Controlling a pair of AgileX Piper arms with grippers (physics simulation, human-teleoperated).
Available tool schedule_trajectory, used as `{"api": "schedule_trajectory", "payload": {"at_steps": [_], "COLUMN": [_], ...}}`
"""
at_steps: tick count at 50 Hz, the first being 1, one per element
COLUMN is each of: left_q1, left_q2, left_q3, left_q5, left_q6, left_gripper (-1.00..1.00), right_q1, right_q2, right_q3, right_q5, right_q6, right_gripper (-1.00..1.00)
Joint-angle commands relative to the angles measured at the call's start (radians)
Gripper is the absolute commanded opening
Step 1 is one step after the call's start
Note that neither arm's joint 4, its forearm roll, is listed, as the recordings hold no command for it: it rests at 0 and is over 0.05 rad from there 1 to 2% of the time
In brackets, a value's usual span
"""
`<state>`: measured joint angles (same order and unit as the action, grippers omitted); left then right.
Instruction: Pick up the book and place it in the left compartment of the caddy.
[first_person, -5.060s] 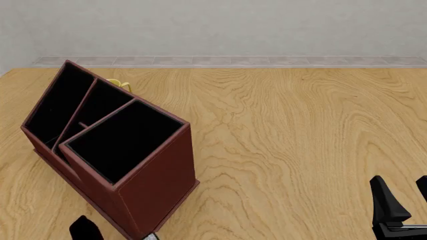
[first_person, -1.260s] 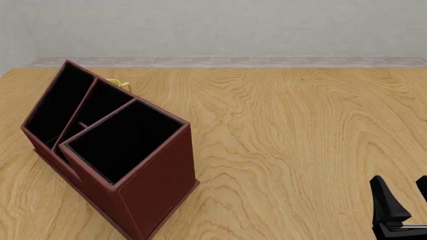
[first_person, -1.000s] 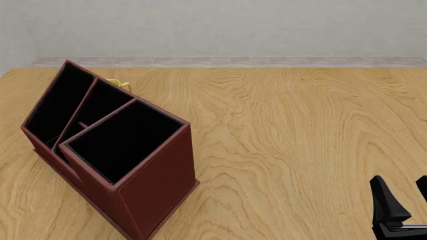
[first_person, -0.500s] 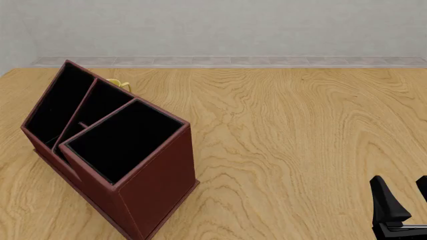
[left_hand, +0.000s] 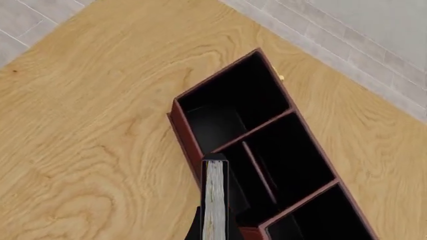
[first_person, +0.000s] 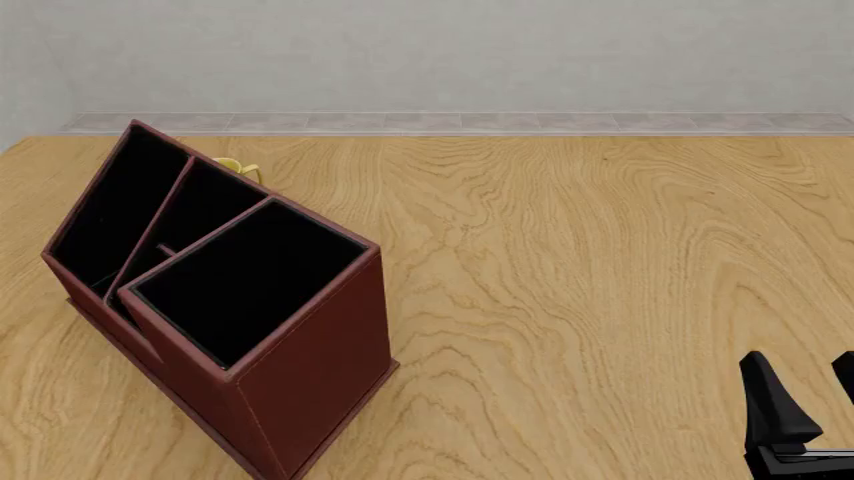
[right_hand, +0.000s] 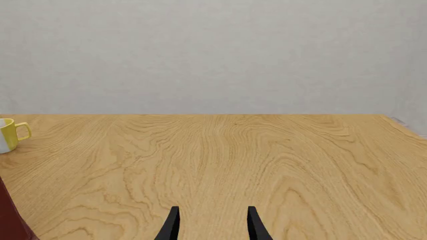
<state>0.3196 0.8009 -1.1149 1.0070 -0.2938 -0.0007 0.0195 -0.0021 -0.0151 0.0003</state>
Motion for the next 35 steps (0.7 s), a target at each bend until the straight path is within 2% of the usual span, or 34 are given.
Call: {"api": "schedule_trajectory", "payload": {"at_steps": [1,3,13,14,15,21,35], "left_q1": [0.007,-0.017,-0.032,-0.044,-0.031,-0.002,-0.006], "left_q2": [0.047,0.039,0.08,0.073,0.093,0.14,0.164], "left_q3": [0.051,0.078,0.126,0.143,0.142,0.15,0.151], "left_q5": [-0.096,-0.113,-0.2,-0.209,-0.225,-0.273,-0.306], "left_q6": [-0.03,-0.072,-0.125,-0.152,-0.128,-0.11,-0.133], "left_gripper": [-1.0,-1.0,-1.0,-1.0,-1.0,-1.0,-1.0], "right_q1": [0.001,0.001,0.001,0.001,0.001,0.0,0.001], "right_q2": [0.009,0.008,0.008,0.008,0.008,0.008,0.008], "right_q3": [0.001,0.001,0.001,0.001,0.001,0.001,0.001], "right_q5": [-0.01,-0.01,-0.01,-0.01,-0.01,-0.01,-0.01], "right_q6": [0.0,0.0,0.0,0.0,0.0,0.0,0.0], "right_gripper": [1.0,1.0,1.0,1.0,1.0,1.0,1.0]}}
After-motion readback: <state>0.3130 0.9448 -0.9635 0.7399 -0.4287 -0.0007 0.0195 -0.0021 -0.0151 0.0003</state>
